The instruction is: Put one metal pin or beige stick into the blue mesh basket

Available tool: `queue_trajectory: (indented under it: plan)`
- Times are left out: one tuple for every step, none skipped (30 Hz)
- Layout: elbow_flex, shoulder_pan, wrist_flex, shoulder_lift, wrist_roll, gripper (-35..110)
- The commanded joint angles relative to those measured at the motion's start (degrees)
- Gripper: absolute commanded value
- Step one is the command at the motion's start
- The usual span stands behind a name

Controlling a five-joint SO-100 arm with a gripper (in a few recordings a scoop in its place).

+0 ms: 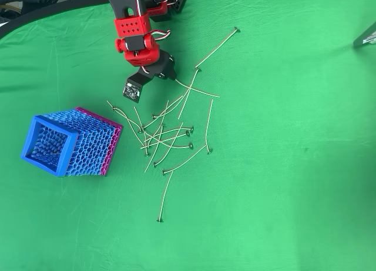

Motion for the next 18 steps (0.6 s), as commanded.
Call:
queue_trajectory:
  plan:
    - [-2.02,0.35,-0.97,-0.62,-0.35,17]
    - [-1.93,0.35,-1.05,-0.79,-0.35,17]
    - [-1.76,0.35,-1.32,-0.88,-0.35,17]
    - [-1.49,0.35,-1.49,-0.97,-0.35,17]
    - [-1.32,0.35,-1.76,-0.97,-0.44,17]
    - [-1.14,0.35,-1.85,-0.97,-0.53,17]
    - [-1.05,0.35,-1.85,-0.88,-0.53,16]
    - [-0.97,0.35,-1.85,-0.79,-0.62,16]
    - [-0.88,0.35,-1.85,-0.70,-0.62,15]
    - [-0.79,0.35,-1.85,-0.70,-0.62,13]
    - [-0.62,0.35,-1.85,-0.62,-0.88,12]
    - [-0.44,0.35,-2.02,-0.62,-0.88,11]
    - [-0.35,0.35,-2.11,-0.62,-1.05,11]
    - [-0.26,0.35,-2.11,-0.53,-1.05,9]
    - [-0.26,0.35,-2.11,-0.53,-1.05,6]
    - [-0.26,0.35,-2.29,-0.53,-1.05,3]
    - [-0.26,0.35,-2.55,-0.53,-0.88,0]
    - [-0.26,0.35,-2.55,-0.53,-0.88,0]
